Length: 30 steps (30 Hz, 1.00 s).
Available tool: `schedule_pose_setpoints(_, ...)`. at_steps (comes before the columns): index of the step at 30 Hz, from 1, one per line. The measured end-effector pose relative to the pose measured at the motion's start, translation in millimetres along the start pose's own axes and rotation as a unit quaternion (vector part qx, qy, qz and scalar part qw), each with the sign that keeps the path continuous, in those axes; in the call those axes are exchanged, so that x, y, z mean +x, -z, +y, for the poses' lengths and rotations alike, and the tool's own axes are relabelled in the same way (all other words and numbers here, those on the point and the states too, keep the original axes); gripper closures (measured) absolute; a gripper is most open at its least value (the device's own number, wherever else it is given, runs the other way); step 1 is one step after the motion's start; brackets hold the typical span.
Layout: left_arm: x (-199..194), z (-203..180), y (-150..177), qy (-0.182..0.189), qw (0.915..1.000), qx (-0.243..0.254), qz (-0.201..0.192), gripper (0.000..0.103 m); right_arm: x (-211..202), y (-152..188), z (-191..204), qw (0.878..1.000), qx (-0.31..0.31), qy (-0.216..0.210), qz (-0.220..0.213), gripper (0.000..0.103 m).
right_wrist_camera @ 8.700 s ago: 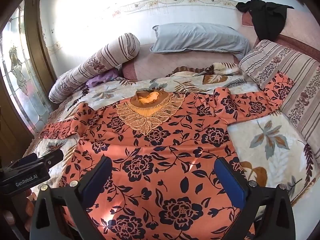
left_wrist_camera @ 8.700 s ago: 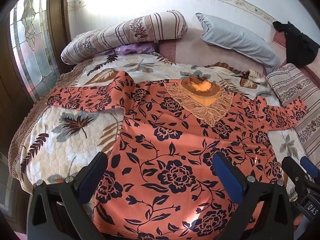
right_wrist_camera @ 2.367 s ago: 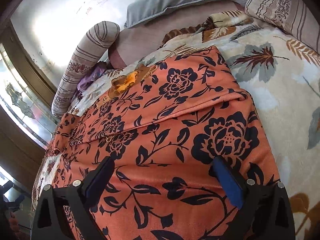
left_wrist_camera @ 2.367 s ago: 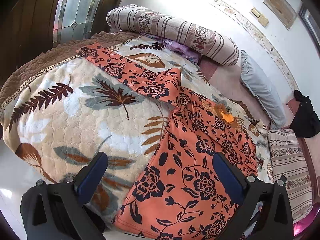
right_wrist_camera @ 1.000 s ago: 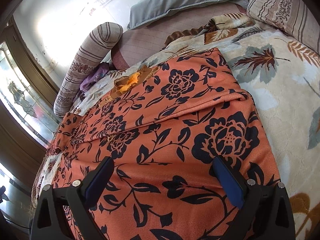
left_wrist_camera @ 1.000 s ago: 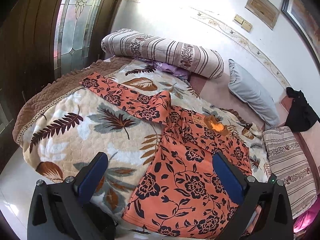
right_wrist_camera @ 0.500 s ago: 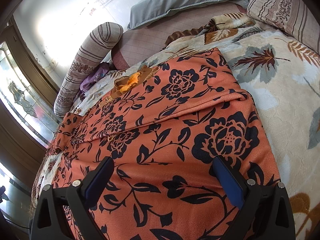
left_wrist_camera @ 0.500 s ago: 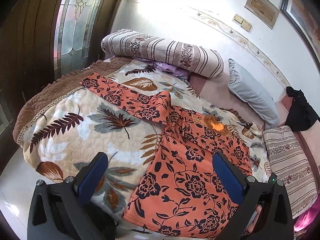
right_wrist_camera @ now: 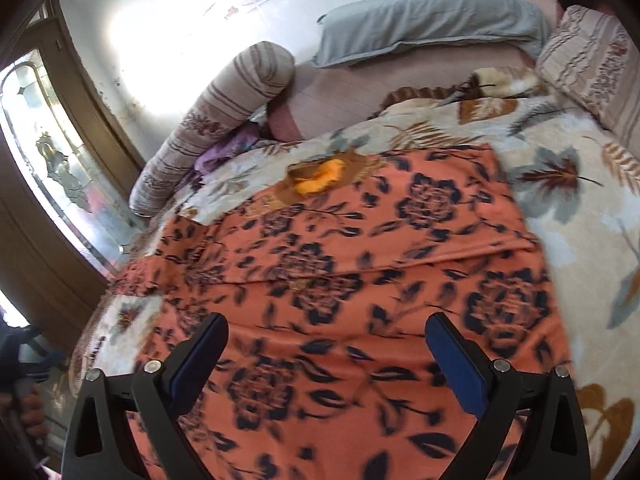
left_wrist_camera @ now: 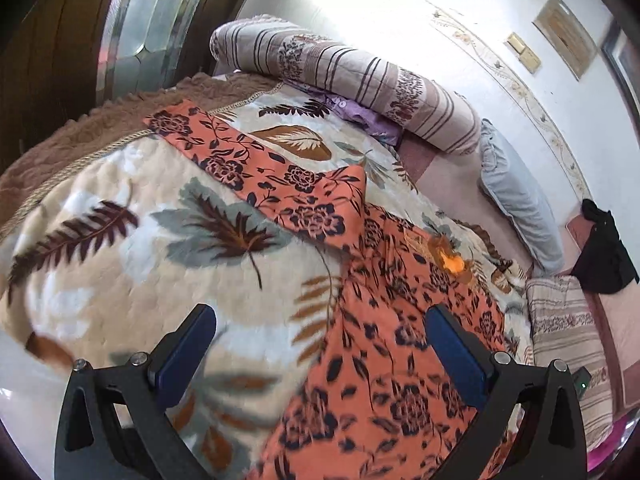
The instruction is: Fold small clothes
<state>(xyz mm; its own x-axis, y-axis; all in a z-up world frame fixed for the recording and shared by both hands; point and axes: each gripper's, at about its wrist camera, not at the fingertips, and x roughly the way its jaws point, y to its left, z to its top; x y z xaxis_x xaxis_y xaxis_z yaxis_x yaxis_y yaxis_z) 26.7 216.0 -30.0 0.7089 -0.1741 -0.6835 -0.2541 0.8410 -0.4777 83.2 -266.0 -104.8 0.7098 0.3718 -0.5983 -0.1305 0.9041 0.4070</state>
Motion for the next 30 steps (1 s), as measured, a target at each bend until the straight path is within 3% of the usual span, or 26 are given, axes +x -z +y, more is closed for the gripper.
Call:
schedule_pose_setpoints(2, 22.0, 15.8, -21.5, 0.002, 0.9999, -0.017, 0.001, 0.000, 12.2, -6.4, 17.3, 1.000, -0.002, -0.017, 0.004, 0.003)
schedule_pose_setpoints(5, 59.7, 60.9, -62.4, 0.017, 0.9963, -0.083, 0.009, 0.000, 38.8, -8.4, 43.9, 0.999, -0.031, -0.021, 0.016, 0.003)
schedule_pose_setpoints(12, 130.9, 173.2, -153.6, 0.033, 0.9655, -0.258, -0.001, 0.000, 92.6, 32.4, 42.2, 0.997, -0.039, 0.011, 0.069, 0.003)
schedule_pose_setpoints(15, 151.8, 196.9, -171.9, 0.005, 0.9600, -0.280, -0.006, 0.000, 88.1, 39.6, 41.7, 0.998, -0.045, 0.006, 0.045, 0.003)
schedule_pose_setpoints(19, 155.6, 198.4, -185.7, -0.007, 0.9634, -0.266, -0.030, 0.001, 92.2, 40.3, 38.7, 0.998, -0.041, -0.002, 0.050, 0.001)
schedule_pose_setpoints(21, 161.3, 200.3, -190.2, -0.027, 0.9634, -0.265, -0.027, 0.017, 92.8, 40.3, 37.5, 0.998, -0.039, -0.006, 0.049, 0.001)
schedule_pose_setpoints(22, 165.9, 199.4, -192.3, -0.052, 0.9644, -0.259, -0.019, 0.041, 92.8, 40.5, 36.9, 0.998, -0.037, -0.008, 0.049, 0.001)
schedule_pose_setpoints(23, 169.6, 200.3, -194.9, -0.071, 0.9654, -0.251, -0.014, 0.075, 92.4, 40.6, 36.8, 0.998, -0.037, -0.008, 0.048, 0.001)
schedule_pose_setpoints(24, 174.0, 202.9, -196.3, -0.092, 0.9650, -0.246, 0.001, 0.095, 92.2, 40.7, 37.2, 0.998, -0.036, -0.008, 0.048, 0.001)
schedule_pose_setpoints(26, 176.4, 204.7, -197.4, -0.100, 0.9627, -0.251, 0.007, 0.099, 92.2, 40.8, 36.8, 0.998, -0.036, -0.009, 0.047, 0.001)
schedule_pose_setpoints(30, 143.7, 142.5, -211.7, -0.123, 0.9816, -0.142, -0.033, 0.099, 91.7, 40.6, 35.3, 0.998, -0.031, -0.014, 0.044, 0.001)
